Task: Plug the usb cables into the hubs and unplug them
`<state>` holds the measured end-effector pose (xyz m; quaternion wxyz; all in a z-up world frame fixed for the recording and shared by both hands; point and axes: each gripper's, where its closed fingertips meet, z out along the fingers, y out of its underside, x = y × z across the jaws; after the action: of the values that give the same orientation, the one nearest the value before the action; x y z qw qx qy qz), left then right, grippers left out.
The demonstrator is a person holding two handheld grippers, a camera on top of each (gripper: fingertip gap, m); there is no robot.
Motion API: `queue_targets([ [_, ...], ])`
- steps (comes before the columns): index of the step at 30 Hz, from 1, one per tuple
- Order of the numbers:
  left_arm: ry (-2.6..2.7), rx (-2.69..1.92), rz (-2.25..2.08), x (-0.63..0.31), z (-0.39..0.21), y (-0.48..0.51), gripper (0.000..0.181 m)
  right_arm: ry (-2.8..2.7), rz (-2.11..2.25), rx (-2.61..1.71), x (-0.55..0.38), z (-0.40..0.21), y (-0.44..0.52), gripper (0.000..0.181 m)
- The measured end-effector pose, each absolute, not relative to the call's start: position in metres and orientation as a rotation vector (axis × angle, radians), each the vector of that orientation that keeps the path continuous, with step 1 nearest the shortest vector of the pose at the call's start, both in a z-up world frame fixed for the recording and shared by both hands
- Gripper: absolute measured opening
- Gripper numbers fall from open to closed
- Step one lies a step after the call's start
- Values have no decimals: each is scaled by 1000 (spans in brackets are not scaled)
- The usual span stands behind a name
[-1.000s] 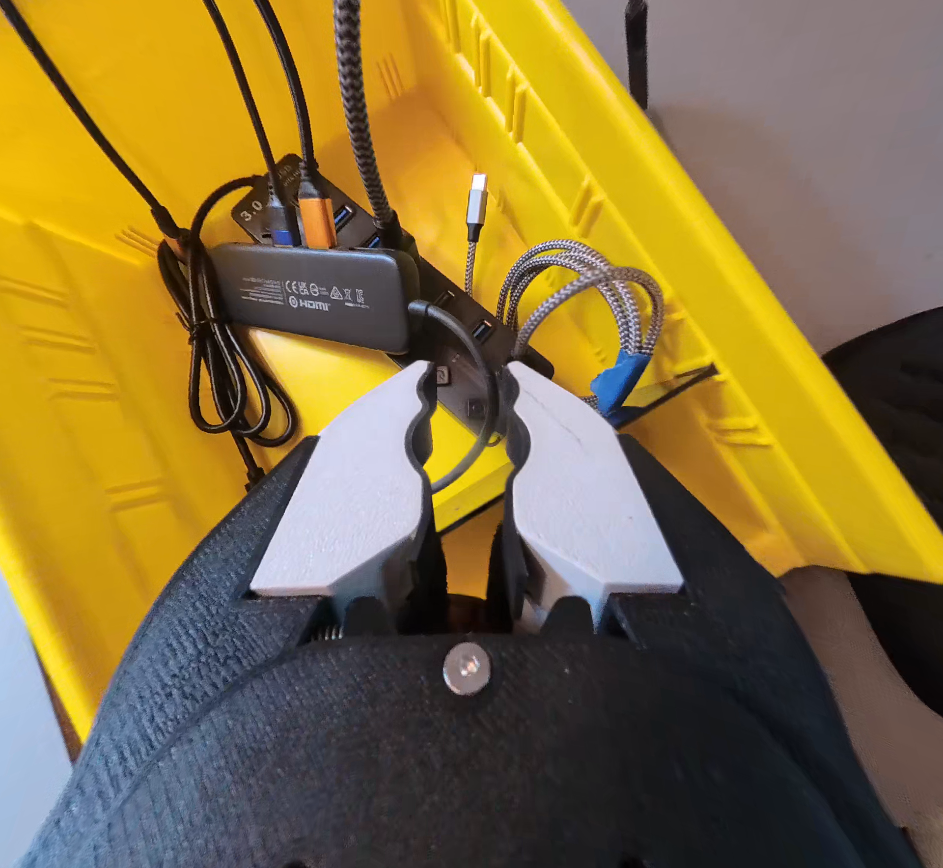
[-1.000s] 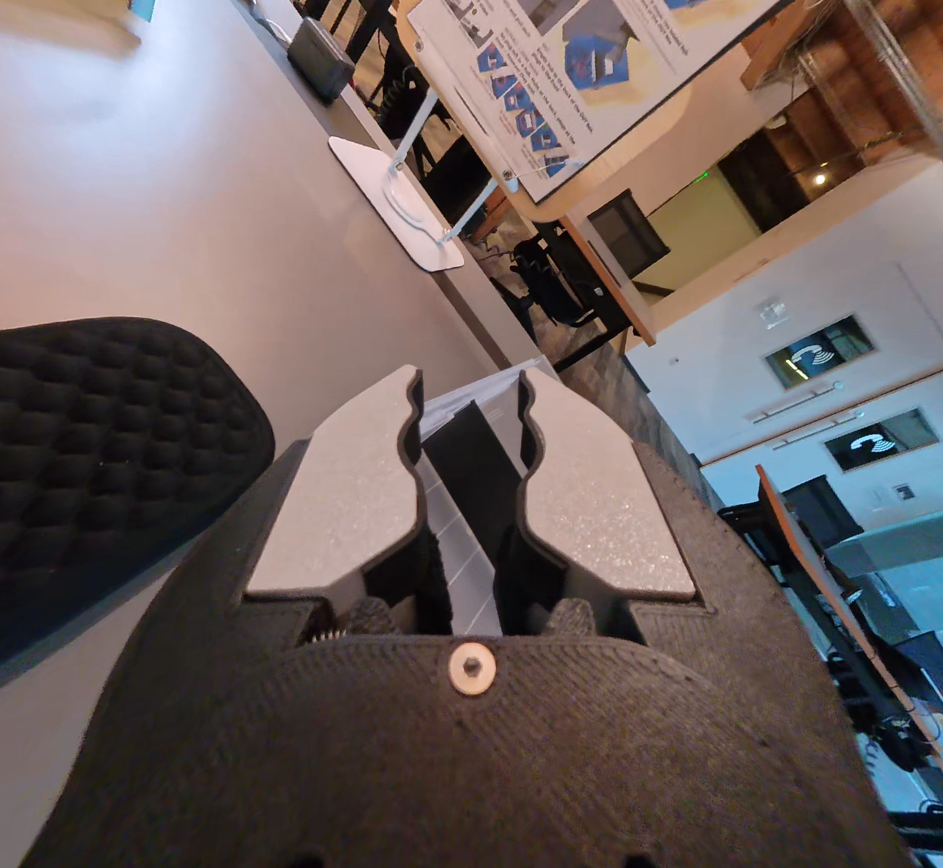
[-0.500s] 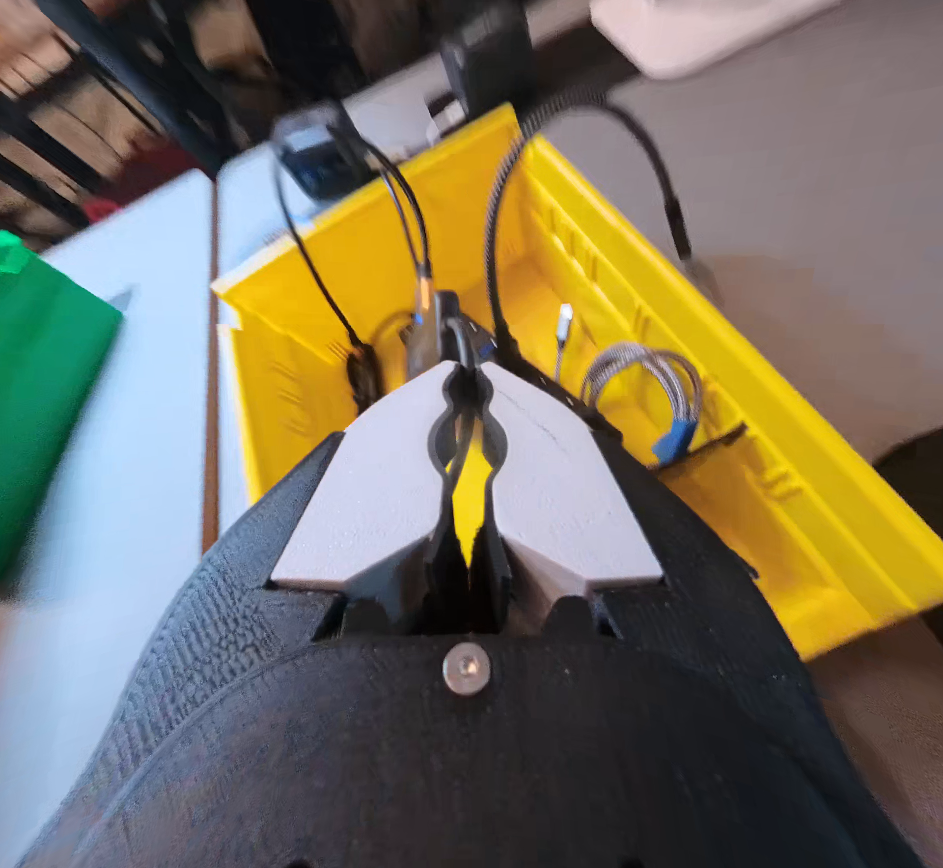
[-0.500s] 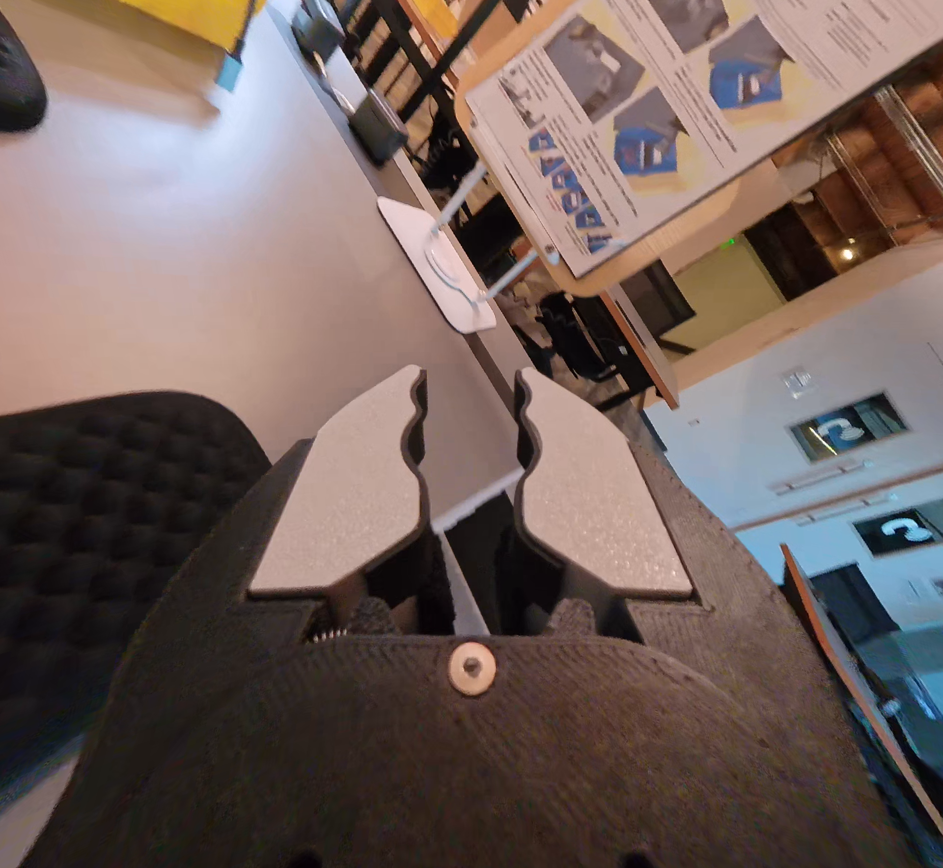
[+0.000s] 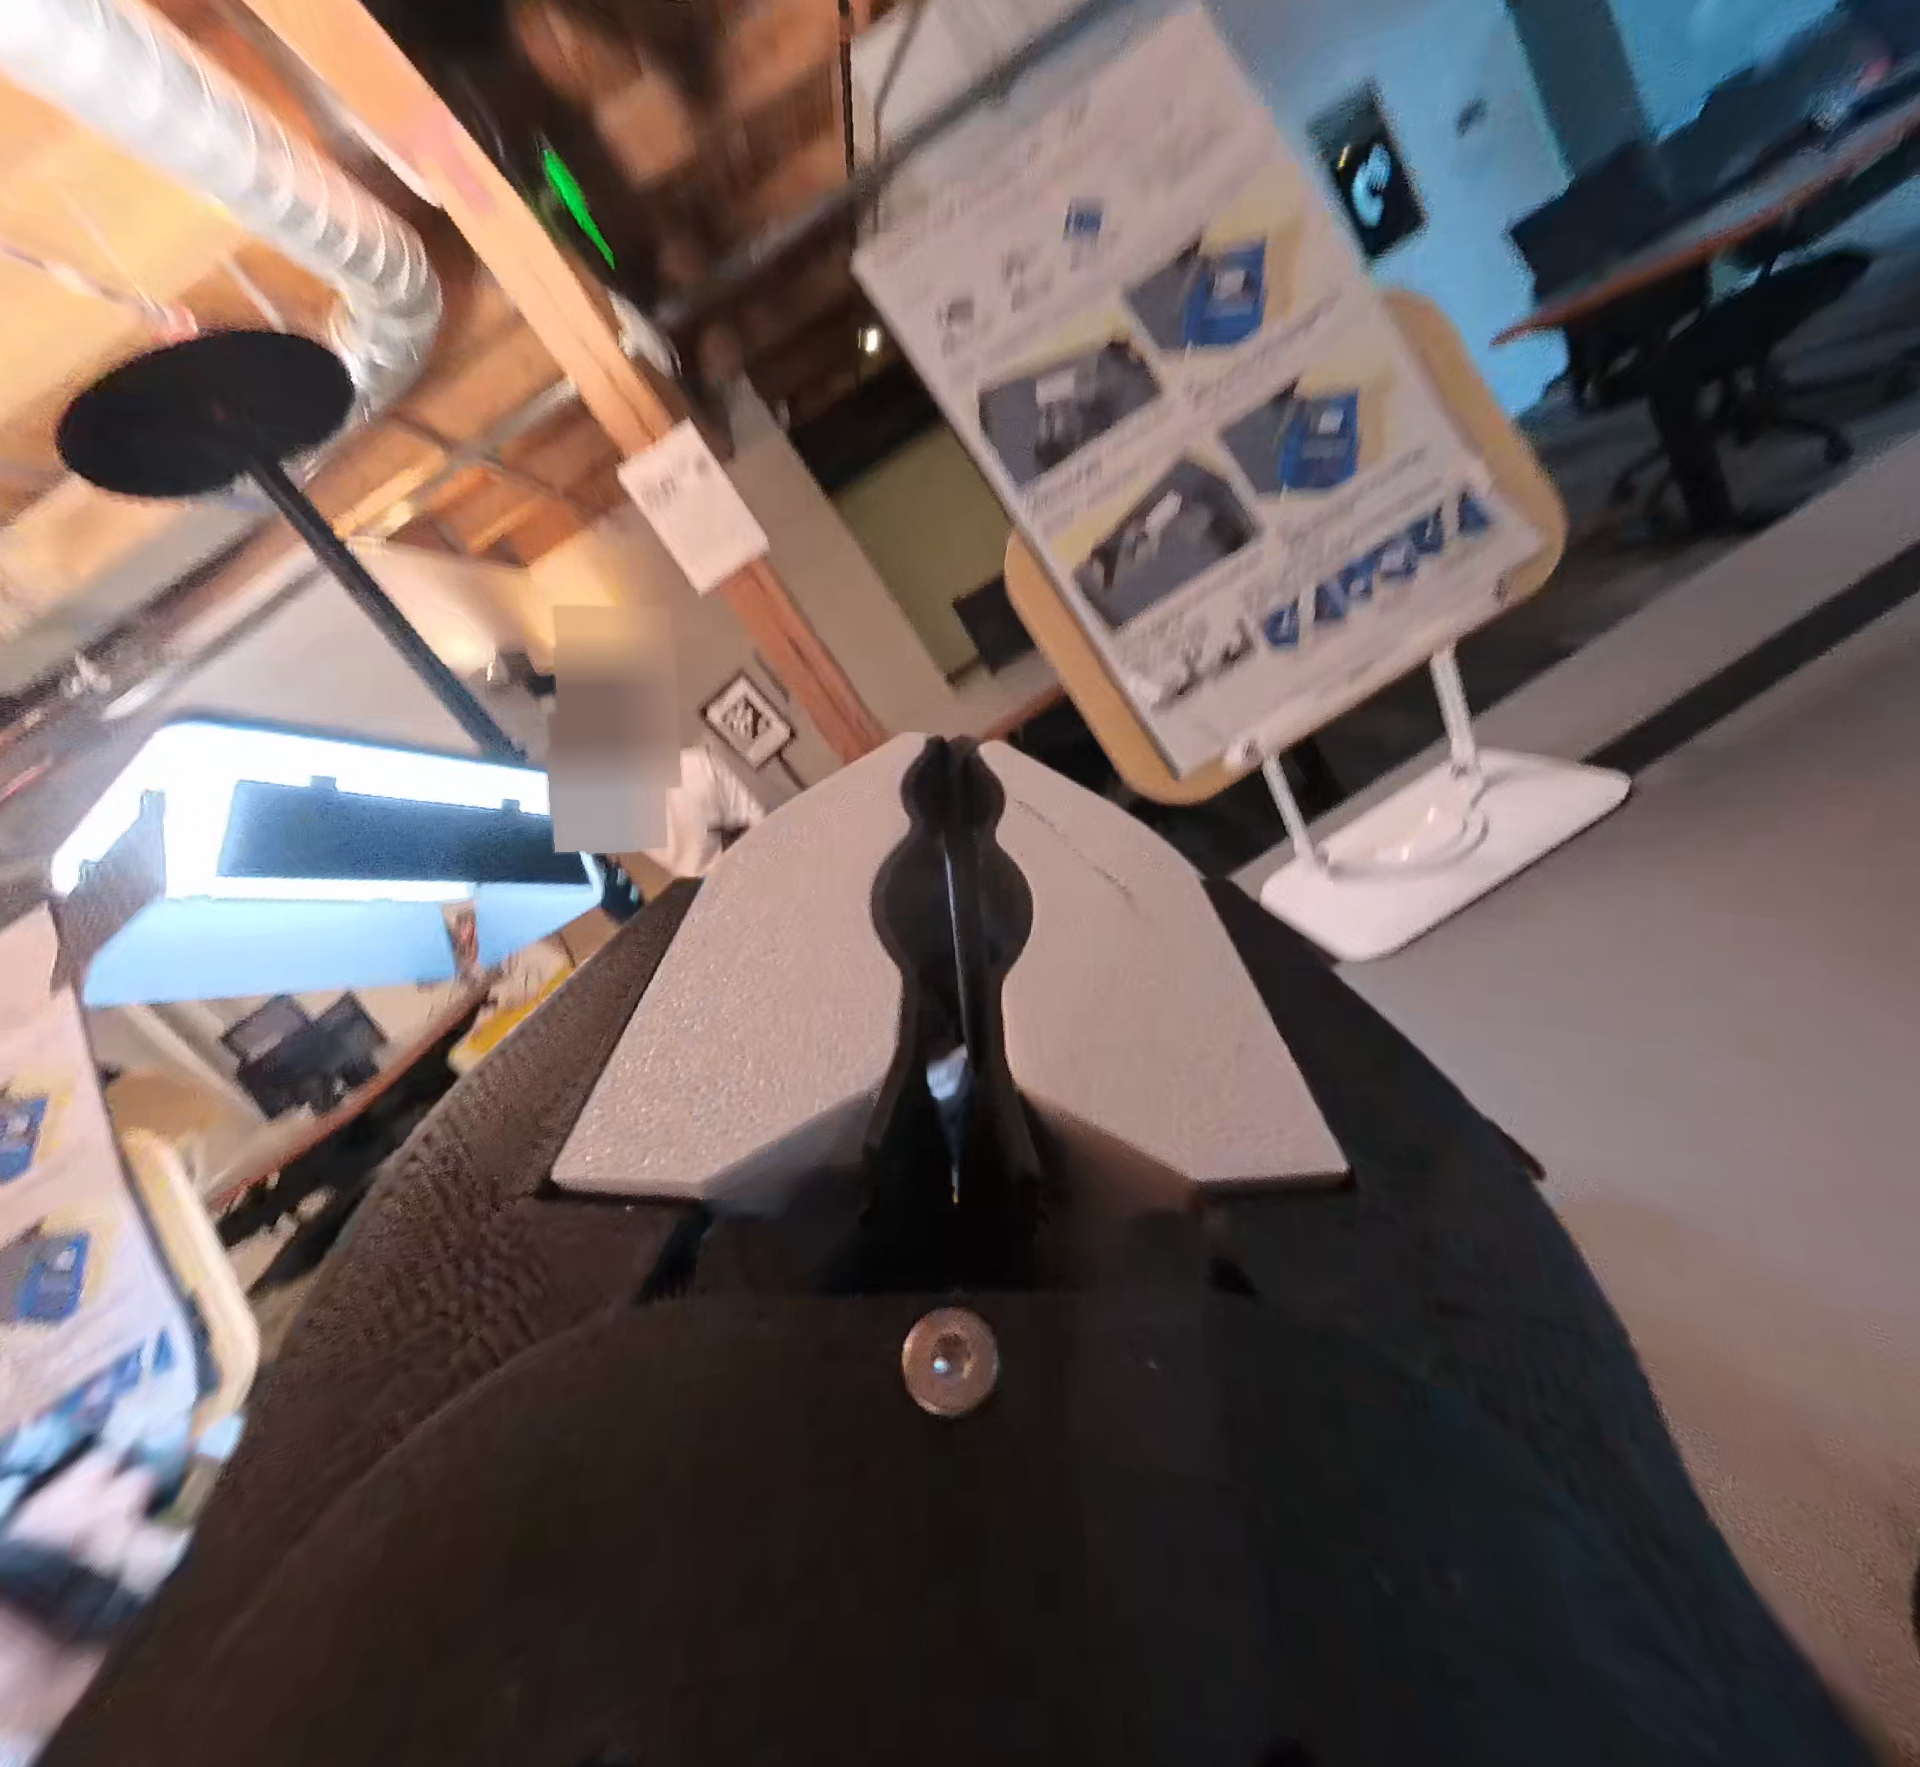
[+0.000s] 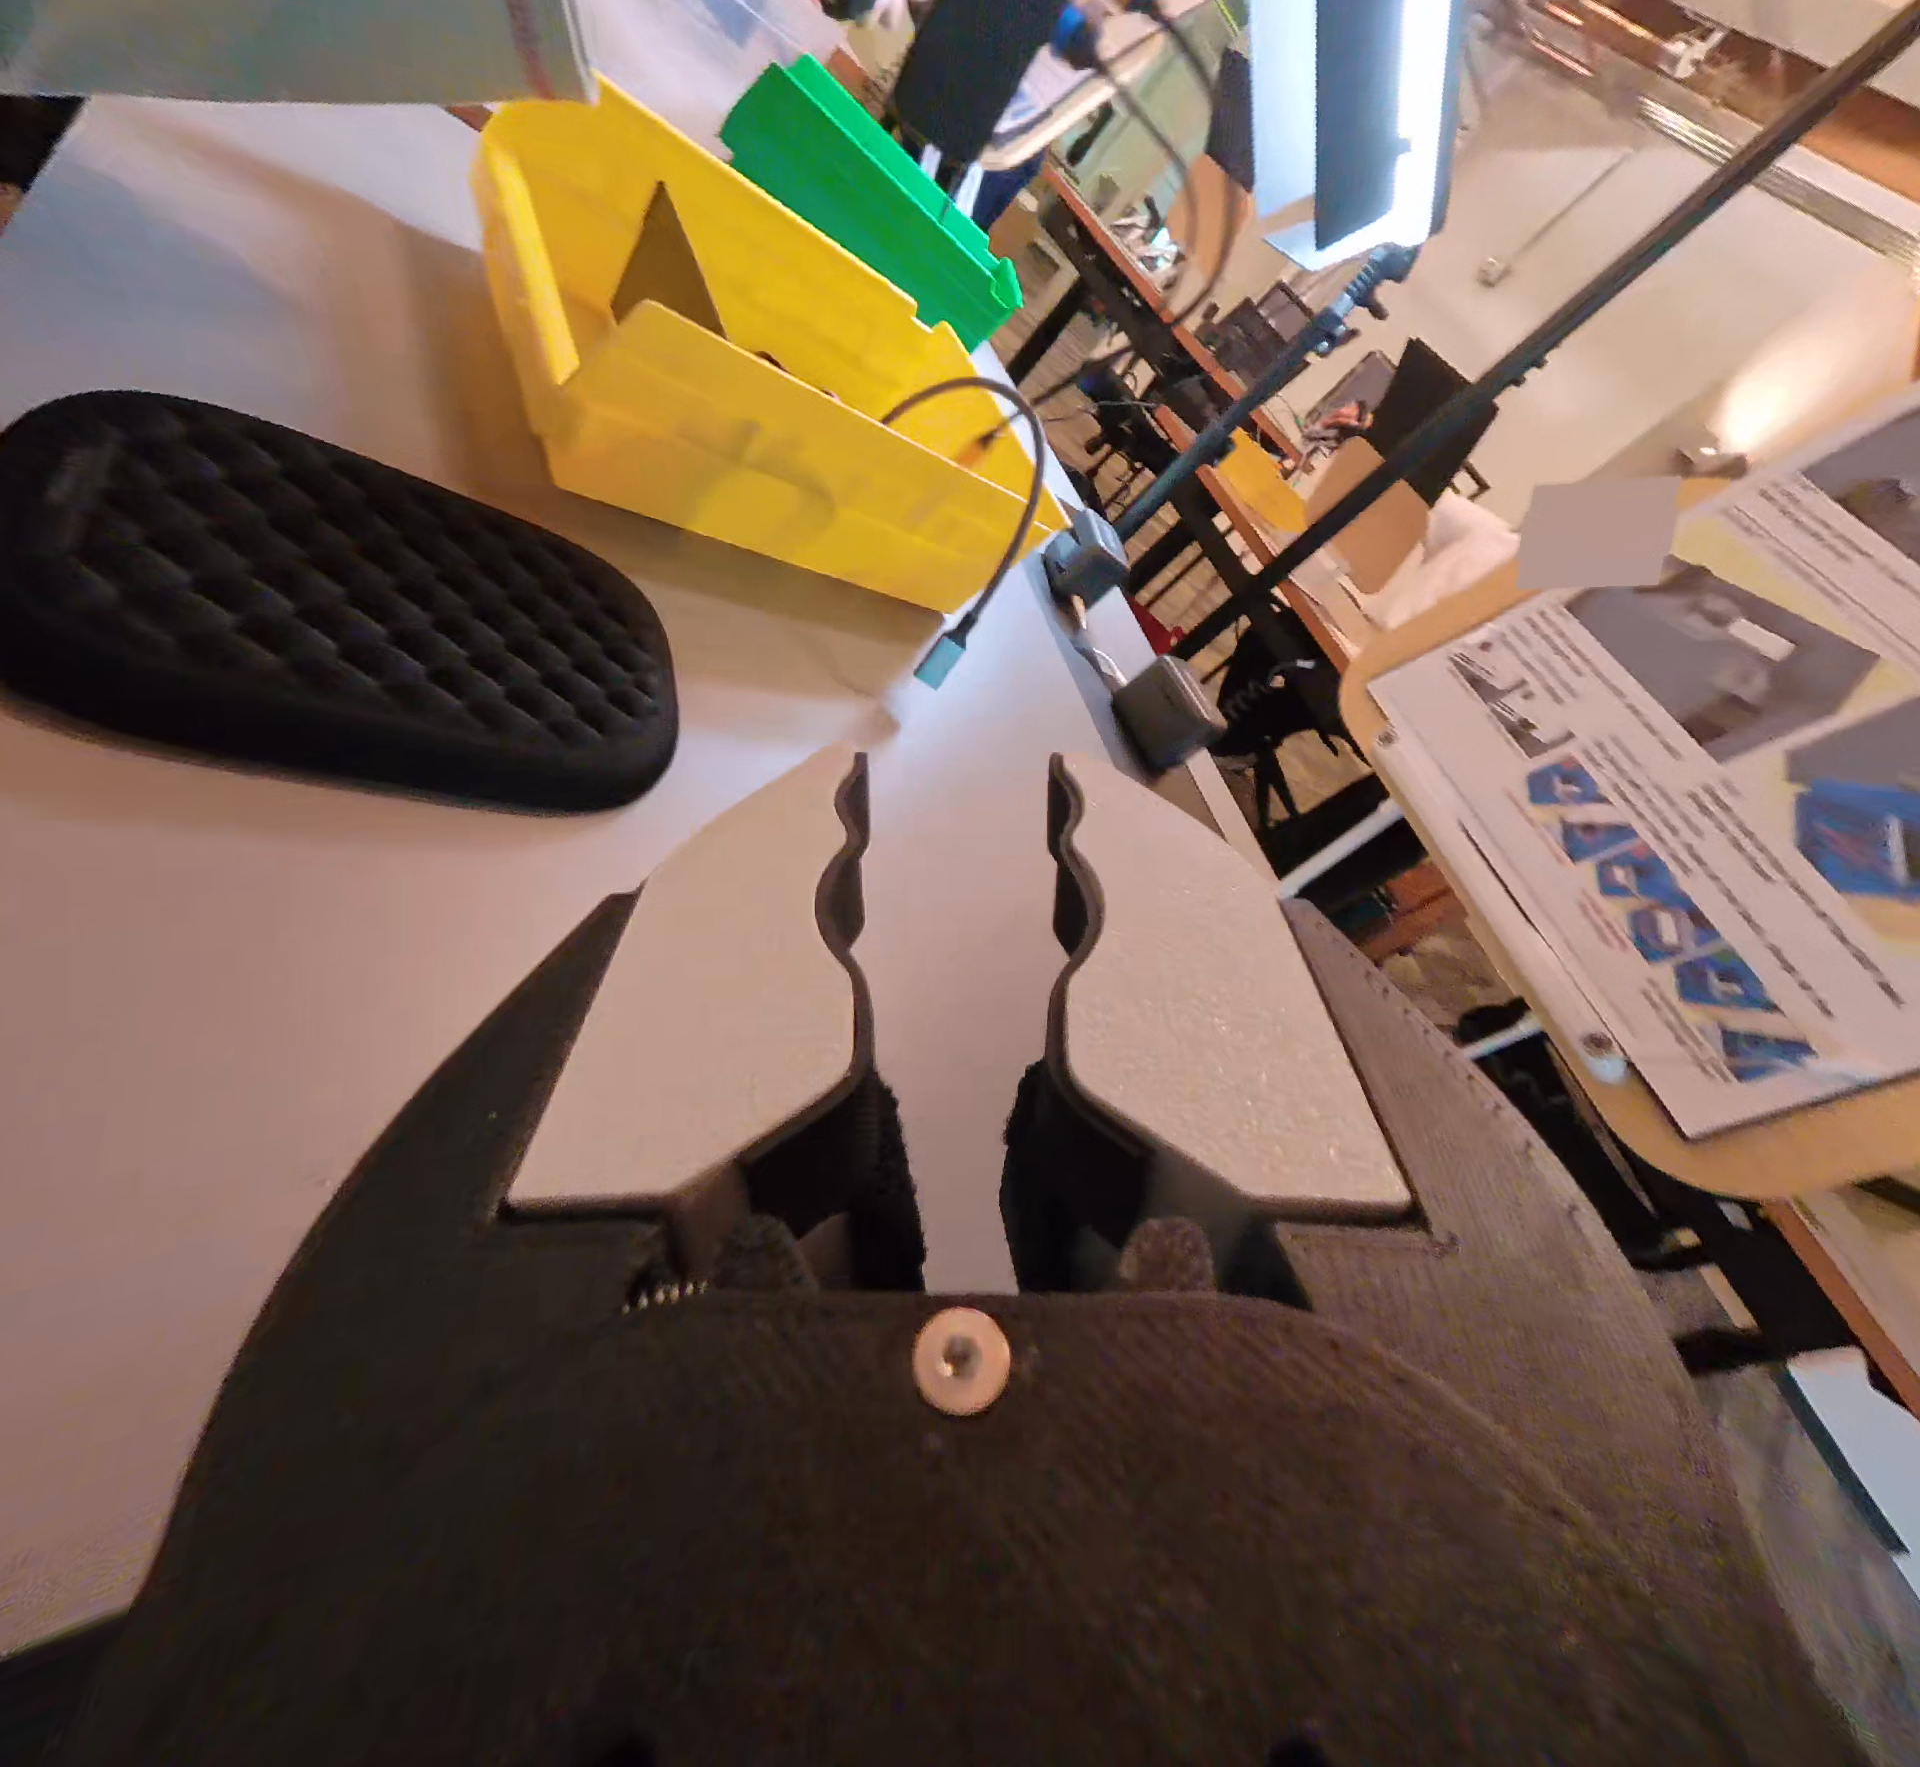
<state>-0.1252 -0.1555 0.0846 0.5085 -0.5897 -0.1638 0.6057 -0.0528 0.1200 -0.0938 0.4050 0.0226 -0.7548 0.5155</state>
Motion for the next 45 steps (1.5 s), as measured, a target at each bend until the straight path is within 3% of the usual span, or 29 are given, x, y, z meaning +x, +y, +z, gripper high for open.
queue_targets([
  [7,-142,-1356,1230,-76,102,-88,4,-1850,1451,121,-40,-71,90,33],
  [11,-36,-1397,1024,-67,82,-55,4,-1777,1556,67,-40,-44,91,36],
  [16,178,-1521,793,-53,39,-12,4,-1775,1726,24,-39,-17,80,52],
  [21,367,-1596,640,-33,3,21,4,-1976,1771,30,-41,-32,46,46],
  [24,415,-1625,590,-25,-9,34,4,-2175,1742,32,-35,-55,28,18],
  [27,376,-1643,584,-27,-17,39,6,-2228,1751,-41,-38,-66,31,13],
  [31,58,-1370,898,-57,18,12,44,-2207,1784,-280,-63,-72,55,12],
  [34,-2,-1000,955,-30,41,-13,28,-2172,1832,-429,-81,-74,71,12],
  [39,-143,-1453,445,-49,-55,47,47,-2255,2023,-451,-76,-79,68,13],
  [43,-181,-1599,148,-53,-95,71,46,-2348,2068,-371,-64,-86,61,12],
  [45,-156,-1668,55,-49,-110,77,37,-2397,2051,-320,-57,-89,58,13],
])
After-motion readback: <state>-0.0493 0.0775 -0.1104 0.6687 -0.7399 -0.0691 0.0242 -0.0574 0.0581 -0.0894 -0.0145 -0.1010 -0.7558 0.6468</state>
